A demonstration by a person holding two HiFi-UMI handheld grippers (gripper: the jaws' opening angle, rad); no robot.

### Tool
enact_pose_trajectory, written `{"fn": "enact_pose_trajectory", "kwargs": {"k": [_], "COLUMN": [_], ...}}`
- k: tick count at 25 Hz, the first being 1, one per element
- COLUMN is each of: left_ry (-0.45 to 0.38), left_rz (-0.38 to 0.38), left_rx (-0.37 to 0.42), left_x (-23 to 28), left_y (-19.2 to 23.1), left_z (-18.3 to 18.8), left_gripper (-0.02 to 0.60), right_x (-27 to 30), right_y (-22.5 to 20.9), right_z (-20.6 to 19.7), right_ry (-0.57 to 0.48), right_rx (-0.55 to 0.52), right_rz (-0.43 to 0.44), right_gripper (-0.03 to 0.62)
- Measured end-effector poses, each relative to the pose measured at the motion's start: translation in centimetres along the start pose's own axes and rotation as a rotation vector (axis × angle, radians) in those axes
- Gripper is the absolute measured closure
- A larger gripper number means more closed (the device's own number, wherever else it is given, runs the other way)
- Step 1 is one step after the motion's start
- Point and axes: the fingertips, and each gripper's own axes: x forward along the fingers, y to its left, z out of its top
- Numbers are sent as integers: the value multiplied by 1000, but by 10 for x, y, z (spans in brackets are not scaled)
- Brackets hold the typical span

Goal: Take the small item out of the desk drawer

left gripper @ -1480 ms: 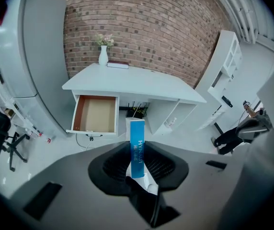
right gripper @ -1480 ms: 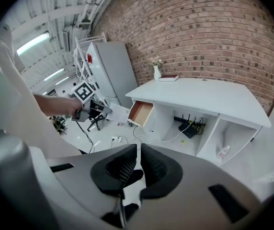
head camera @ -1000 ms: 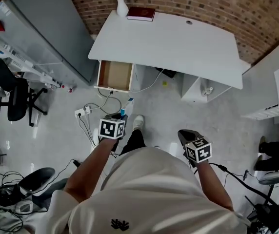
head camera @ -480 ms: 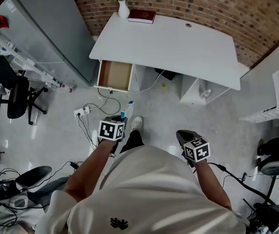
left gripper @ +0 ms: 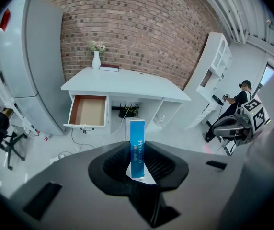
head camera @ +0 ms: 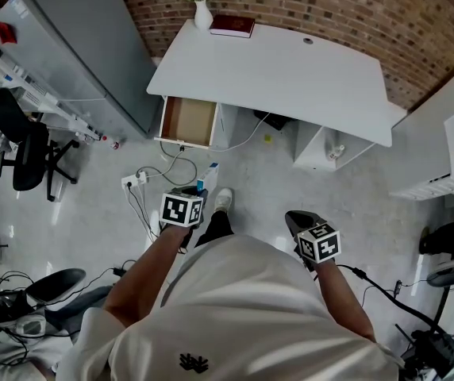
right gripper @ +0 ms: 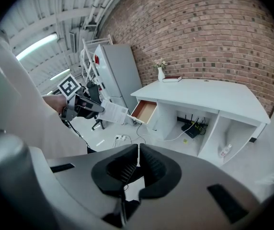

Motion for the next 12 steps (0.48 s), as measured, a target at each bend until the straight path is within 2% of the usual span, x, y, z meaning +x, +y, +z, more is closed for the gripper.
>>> {"fn": "enact_pose_trajectory", "kwargs": {"k": [12], "left_ry": [5], "left_rz": [5], "left_rx": [-11], "left_x": [2], "left_y": [-6], "left_z": [-5], "left_gripper": [485], "right_x": [0], "right_y": [-2], "right_z": [-6], "right_ry": [7], "right_rx": [-13], "right_rz": [16], "right_gripper": [559]}}
